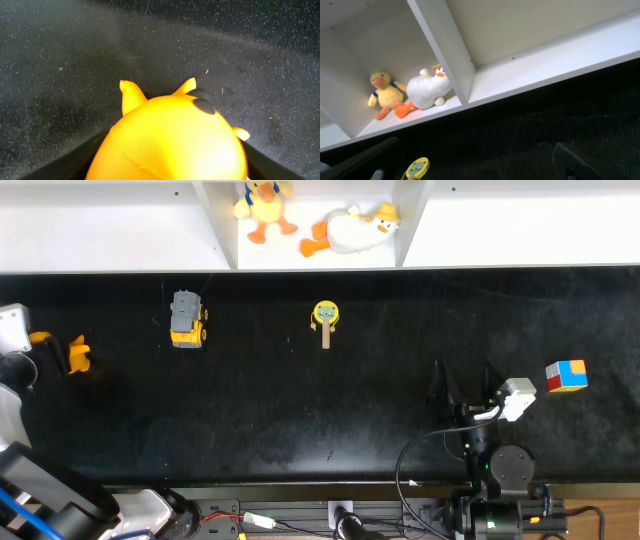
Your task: Store Toys
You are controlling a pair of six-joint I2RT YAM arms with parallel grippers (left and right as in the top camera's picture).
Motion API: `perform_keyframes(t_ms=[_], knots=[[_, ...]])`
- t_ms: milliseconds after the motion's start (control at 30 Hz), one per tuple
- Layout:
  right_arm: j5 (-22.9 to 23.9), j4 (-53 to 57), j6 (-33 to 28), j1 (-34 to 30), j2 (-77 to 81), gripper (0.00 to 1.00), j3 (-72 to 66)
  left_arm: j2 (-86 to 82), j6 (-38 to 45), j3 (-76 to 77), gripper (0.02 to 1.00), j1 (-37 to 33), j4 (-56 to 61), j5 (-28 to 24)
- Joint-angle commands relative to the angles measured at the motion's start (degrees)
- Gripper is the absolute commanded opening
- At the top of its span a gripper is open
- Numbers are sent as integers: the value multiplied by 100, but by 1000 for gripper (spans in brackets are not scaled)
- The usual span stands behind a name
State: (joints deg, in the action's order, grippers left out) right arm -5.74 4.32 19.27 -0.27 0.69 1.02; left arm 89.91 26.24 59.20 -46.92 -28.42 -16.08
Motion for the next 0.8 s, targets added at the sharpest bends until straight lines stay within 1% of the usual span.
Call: perform_keyframes(t_ms=[33,167,400,500,700,800], knots=[[26,-26,2,39,-44,996,-74,24,72,-28,577,-28,35,-85],[26,-26,2,39,-44,1000,-76,24,-35,-26,511,-28,44,-96],[26,-26,2,39,-44,996,-74,15,-743,52,465,-26,251,-98],[26,-26,2,39,-44,996,-74,-13,-1027,240,459,-4,219,-101],[26,-26,2,39,-44,996,-74,-254,-1071,632,454,286,162,-85],[26,-26,2,39,-44,993,-74,-387,-1178,826,454,549,186,184]])
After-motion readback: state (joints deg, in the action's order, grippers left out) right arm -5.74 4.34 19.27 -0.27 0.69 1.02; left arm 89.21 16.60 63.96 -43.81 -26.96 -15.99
